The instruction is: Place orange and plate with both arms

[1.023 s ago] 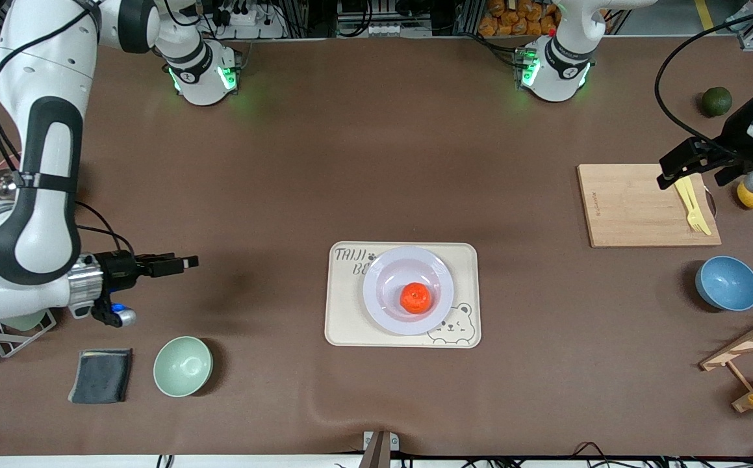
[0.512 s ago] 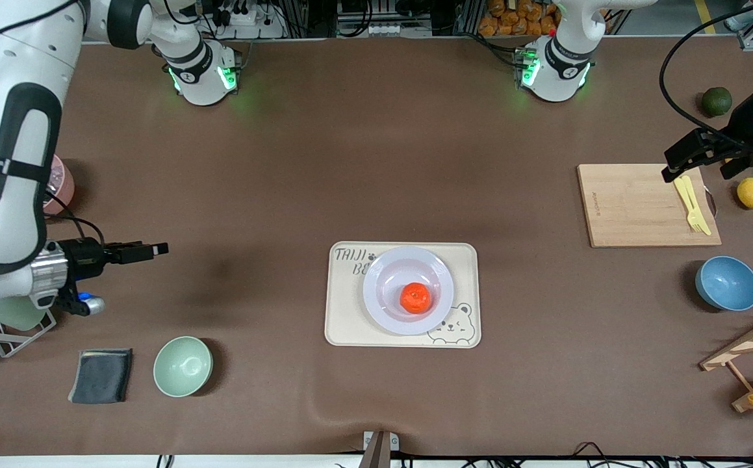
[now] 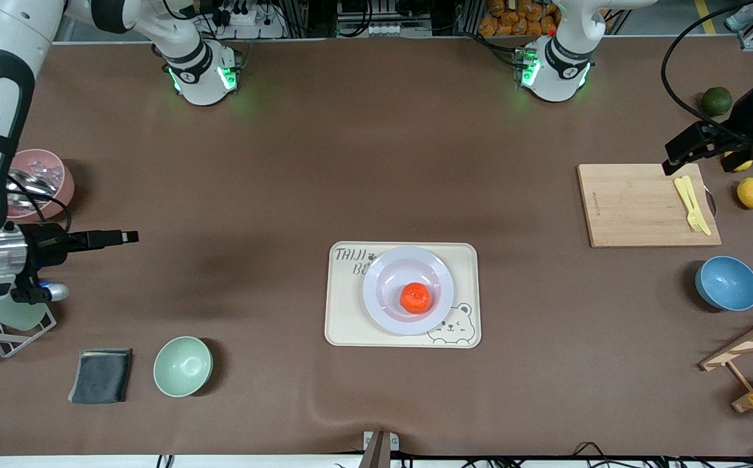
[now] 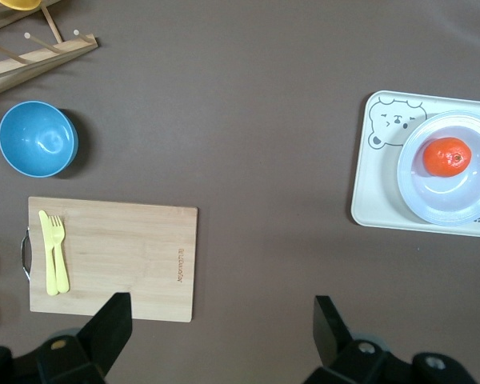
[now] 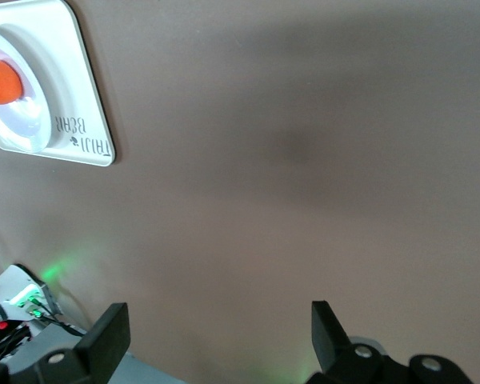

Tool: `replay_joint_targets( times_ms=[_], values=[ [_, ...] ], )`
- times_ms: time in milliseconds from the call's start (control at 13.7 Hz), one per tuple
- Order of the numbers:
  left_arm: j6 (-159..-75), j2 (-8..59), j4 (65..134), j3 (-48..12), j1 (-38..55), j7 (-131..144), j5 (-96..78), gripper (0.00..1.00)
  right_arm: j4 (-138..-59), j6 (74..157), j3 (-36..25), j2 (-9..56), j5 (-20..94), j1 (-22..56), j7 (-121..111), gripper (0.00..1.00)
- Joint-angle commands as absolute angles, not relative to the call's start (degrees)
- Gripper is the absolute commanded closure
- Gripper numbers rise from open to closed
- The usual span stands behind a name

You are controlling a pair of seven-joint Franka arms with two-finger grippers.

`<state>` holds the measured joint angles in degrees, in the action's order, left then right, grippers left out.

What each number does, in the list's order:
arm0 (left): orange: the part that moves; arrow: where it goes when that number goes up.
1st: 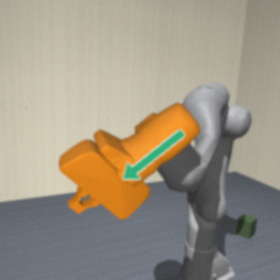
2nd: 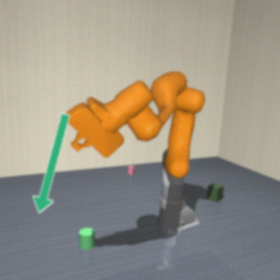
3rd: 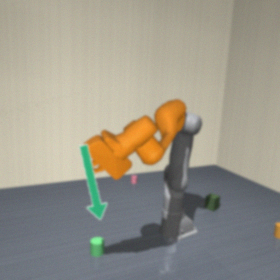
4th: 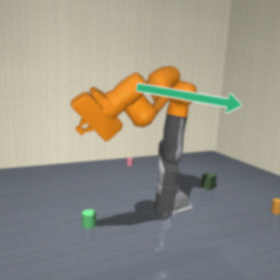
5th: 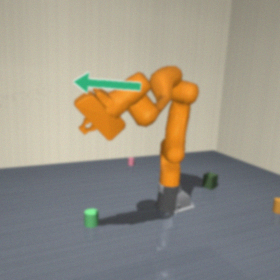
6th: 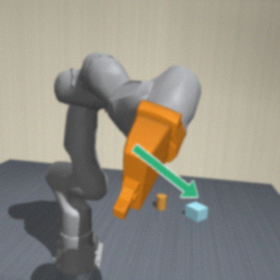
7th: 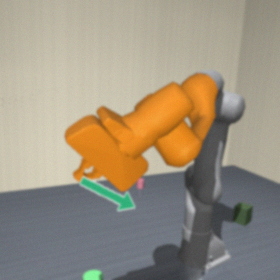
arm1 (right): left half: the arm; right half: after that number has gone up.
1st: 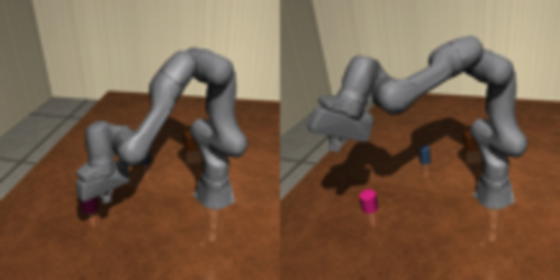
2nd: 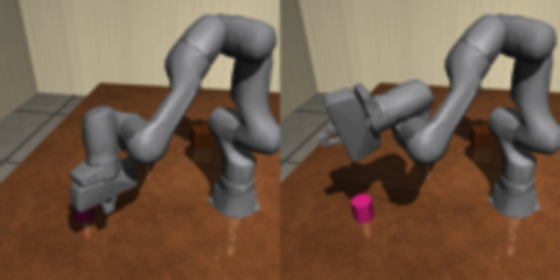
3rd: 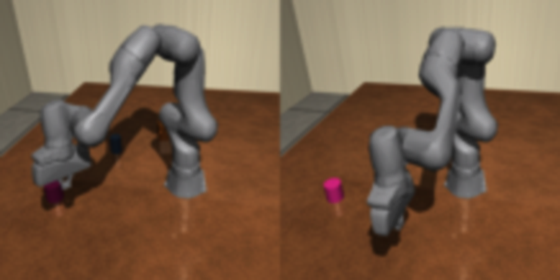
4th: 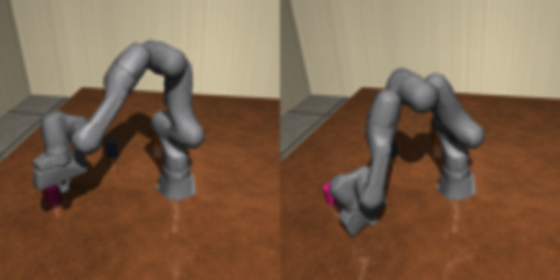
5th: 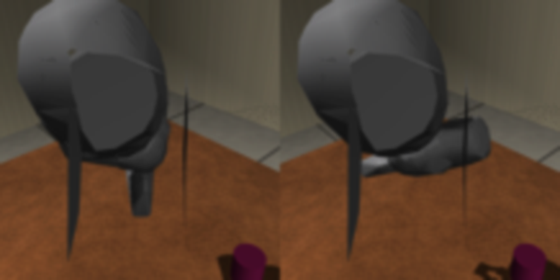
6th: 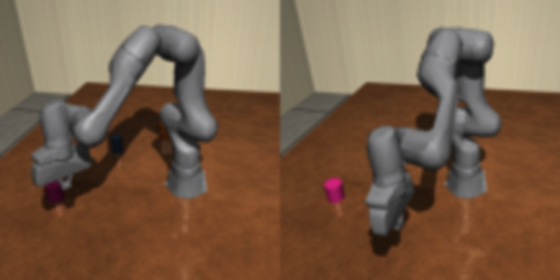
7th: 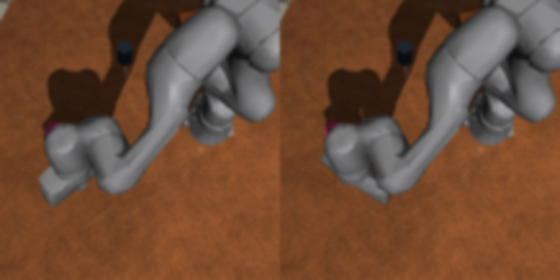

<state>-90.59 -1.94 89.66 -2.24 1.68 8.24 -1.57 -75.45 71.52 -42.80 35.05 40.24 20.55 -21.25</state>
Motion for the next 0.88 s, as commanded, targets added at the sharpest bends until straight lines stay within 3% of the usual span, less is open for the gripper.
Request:
replay_joint_targets(
  times_ms=[0,219,804],
  values=[
    [-89.38,-2.9,89.38,-2.11,1.49,6.94,-2.11,0.0,-76.2,71.37,-39.05,29.64,33.08,18.74,-21.97,0.0],
    [-89.38,-3.16,89.56,-2.37,1.58,6.94,-2.02,0.0,-76.29,71.89,-29.91,22.79,23.5,13.2,-21.71,0.0],
    [-89.3,-2.81,89.65,-2.29,1.5,5.98,-2.11,0.0,-77.17,71.72,1.71,7.05,3.37,-2.53,-3.54,0.0]
  ],
)
